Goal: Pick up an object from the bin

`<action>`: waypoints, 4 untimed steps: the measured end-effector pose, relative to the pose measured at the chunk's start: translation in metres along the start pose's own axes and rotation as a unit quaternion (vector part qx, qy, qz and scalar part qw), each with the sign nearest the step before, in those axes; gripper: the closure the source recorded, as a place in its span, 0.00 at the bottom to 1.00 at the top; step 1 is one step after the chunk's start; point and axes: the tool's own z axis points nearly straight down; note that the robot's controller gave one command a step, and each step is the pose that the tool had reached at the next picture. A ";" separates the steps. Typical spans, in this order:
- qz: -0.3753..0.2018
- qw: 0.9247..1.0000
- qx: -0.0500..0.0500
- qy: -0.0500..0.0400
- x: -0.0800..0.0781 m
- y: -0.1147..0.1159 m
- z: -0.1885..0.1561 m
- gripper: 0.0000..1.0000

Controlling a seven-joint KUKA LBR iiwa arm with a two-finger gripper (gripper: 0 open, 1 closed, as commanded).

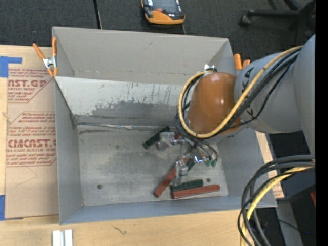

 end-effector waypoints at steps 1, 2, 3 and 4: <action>0.098 0.995 0.000 -0.001 0.015 0.022 0.024 0.00; 0.099 0.995 0.000 0.002 -0.020 0.021 -0.007 0.00; 0.061 0.998 0.000 -0.004 0.012 -0.023 0.010 0.00; 0.119 0.993 0.002 0.002 0.013 -0.004 -0.005 0.00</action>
Offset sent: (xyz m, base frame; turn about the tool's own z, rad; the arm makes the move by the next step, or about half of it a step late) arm 0.0491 0.0262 0.0380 0.1059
